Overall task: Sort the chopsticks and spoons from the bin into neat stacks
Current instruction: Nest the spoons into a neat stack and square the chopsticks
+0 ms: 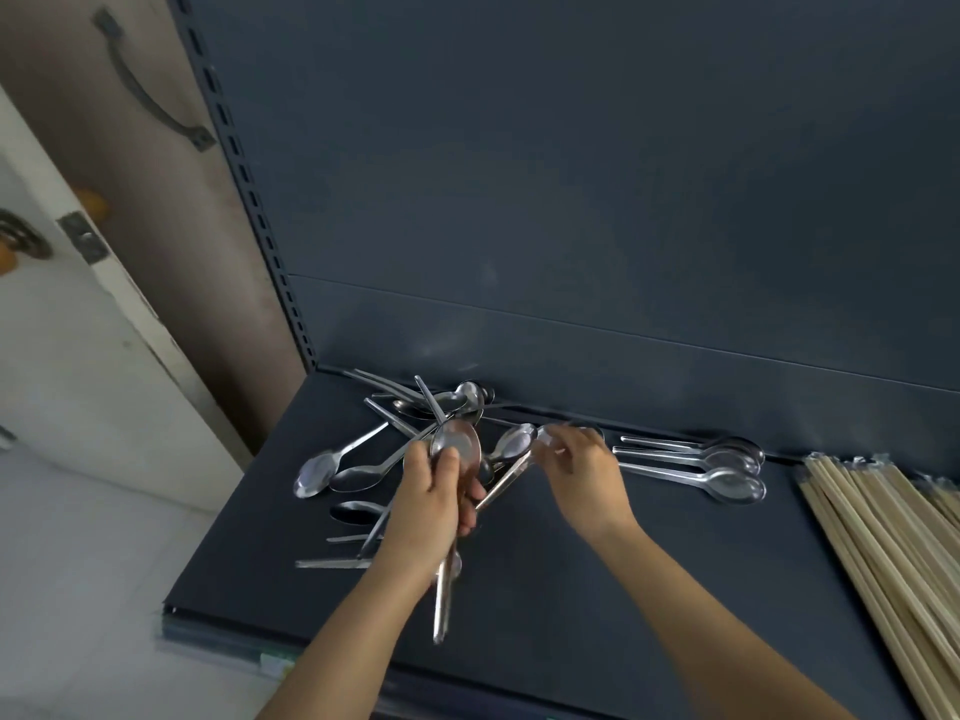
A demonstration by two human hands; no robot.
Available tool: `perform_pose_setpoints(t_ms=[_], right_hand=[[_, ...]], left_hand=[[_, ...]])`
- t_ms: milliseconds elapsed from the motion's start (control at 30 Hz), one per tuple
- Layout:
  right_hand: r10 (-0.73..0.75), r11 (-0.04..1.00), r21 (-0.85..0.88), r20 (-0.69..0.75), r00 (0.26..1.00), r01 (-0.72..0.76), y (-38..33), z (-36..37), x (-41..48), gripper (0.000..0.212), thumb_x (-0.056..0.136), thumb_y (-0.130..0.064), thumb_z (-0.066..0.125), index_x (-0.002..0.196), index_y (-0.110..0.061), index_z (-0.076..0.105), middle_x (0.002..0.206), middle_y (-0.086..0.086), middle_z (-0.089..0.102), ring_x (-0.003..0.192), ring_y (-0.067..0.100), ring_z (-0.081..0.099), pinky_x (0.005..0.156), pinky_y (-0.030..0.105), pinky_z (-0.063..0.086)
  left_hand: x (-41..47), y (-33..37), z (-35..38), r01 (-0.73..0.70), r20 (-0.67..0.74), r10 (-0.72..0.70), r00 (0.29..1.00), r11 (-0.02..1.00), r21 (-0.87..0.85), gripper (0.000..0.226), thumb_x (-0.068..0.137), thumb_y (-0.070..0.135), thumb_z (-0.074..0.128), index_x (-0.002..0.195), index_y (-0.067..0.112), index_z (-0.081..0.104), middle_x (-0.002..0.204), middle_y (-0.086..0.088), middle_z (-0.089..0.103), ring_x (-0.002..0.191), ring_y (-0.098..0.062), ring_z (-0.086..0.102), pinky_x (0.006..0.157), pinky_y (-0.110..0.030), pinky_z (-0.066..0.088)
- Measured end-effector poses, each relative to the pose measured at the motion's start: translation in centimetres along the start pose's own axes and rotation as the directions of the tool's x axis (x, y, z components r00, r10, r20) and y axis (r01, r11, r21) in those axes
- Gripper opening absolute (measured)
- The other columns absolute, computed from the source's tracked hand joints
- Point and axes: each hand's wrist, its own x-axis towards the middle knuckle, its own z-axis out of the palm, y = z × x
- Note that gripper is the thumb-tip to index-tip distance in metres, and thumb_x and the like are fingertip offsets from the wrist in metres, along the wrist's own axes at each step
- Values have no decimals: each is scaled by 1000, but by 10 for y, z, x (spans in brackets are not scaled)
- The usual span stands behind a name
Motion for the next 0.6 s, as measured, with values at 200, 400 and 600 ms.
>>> perform_pose_setpoints(t_ms=[200,400,600], right_hand=[[161,915,-387,93,982,-113,2,12,42,55,92,-48,50,136,-14,43,133,11,44,126,32,36,96,43,39],[238,876,-451,89,967,-174,6,24,52,47,89,-46,54,123,-14,55,127,10,44,122,31,41,93,42,41],[278,919,-319,111,954,-230,13,25,53,23,90,-25,60,109,-12,63,123,9,48,104,30,55,81,35,43]], left_hand=[[-5,2,-29,55,-38,-53,998,997,46,19,101,25,37,90,13,46,68,-5,57,41,-3,43,42,-17,37],[-11,-3,-41,78,-46,-76,996,996,40,20,101,22,37,85,14,46,69,-8,59,41,-9,41,40,-20,34],[-12,0,-41,95,-34,-94,995,994,51,19,102,22,37,87,15,48,70,-7,60,40,-8,41,39,-20,34]])
